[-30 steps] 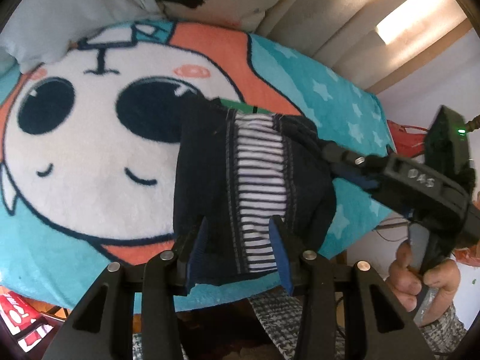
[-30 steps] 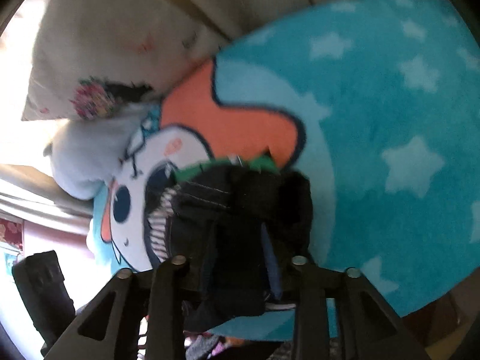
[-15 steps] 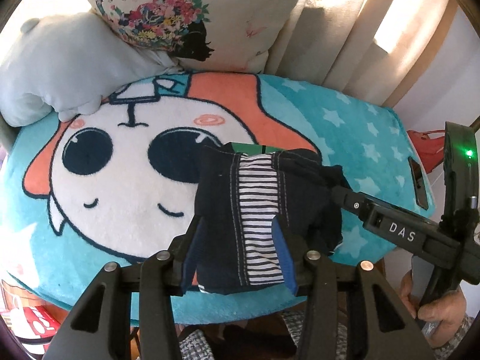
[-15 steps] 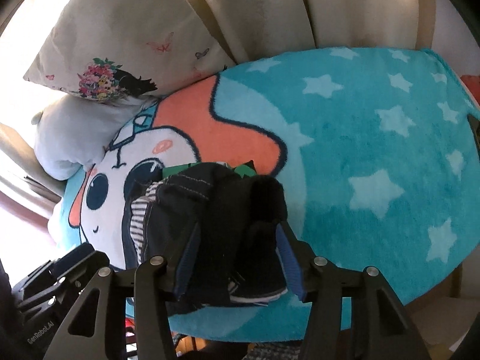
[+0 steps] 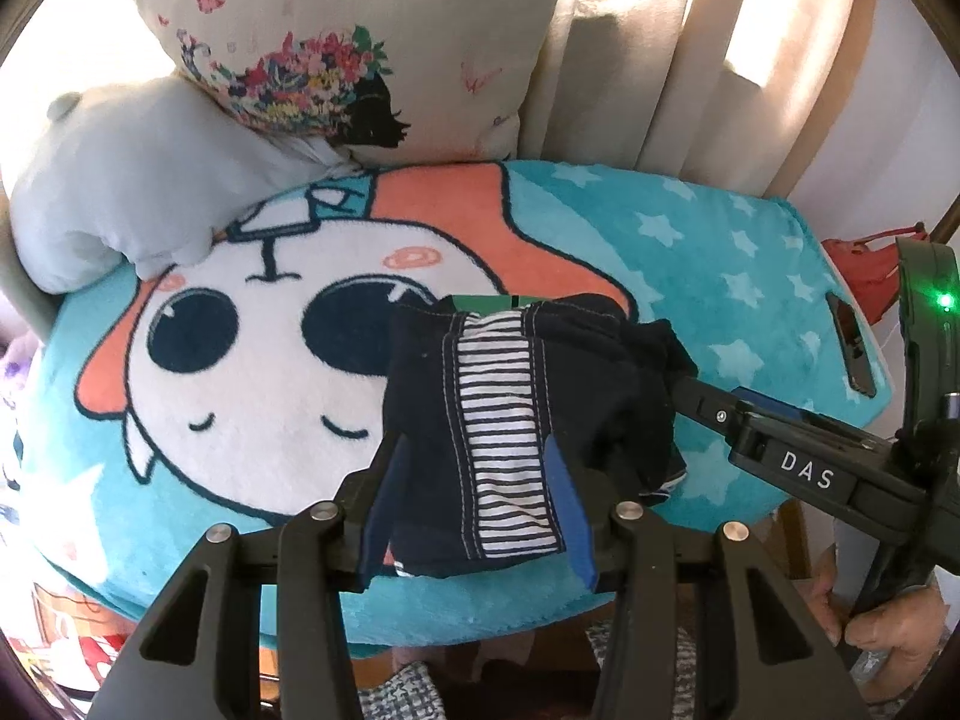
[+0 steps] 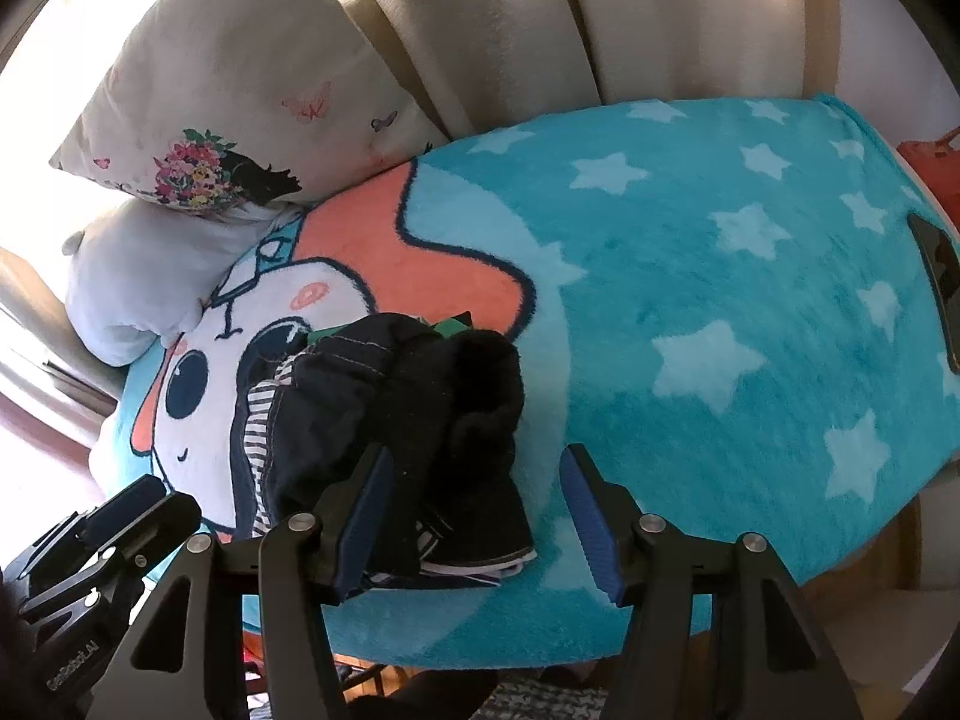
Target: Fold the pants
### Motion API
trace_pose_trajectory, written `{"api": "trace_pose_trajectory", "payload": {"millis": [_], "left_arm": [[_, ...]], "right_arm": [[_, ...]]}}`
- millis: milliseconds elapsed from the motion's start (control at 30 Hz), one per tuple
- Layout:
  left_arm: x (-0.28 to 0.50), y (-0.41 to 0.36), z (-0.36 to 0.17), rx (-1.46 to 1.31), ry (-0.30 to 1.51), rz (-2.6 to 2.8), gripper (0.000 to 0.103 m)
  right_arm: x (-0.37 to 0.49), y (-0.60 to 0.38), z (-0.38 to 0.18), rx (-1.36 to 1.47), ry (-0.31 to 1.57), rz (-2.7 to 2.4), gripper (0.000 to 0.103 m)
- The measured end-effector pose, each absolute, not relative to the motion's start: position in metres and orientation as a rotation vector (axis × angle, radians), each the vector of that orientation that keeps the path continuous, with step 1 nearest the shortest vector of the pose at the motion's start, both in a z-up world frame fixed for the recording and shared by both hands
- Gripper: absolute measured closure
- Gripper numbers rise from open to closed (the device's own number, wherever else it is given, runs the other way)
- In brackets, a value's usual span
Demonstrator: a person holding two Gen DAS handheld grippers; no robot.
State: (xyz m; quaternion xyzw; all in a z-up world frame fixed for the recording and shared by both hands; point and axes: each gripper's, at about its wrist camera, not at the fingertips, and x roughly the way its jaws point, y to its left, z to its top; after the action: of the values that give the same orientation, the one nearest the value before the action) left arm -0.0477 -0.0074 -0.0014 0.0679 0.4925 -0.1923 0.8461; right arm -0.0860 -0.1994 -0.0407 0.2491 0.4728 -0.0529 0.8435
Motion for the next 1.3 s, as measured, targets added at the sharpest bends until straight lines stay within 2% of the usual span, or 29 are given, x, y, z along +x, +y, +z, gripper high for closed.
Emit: {"api": "trace_pose_trajectory", "payload": {"millis": [1300], "left_arm": [[-0.042, -0.011, -0.013, 0.182, 1.072, -0.335, 0.053]], "right_arm": [[-0.081, -0.21, -0.053, 0.537, 1.008, -0.13, 0.036]]}}
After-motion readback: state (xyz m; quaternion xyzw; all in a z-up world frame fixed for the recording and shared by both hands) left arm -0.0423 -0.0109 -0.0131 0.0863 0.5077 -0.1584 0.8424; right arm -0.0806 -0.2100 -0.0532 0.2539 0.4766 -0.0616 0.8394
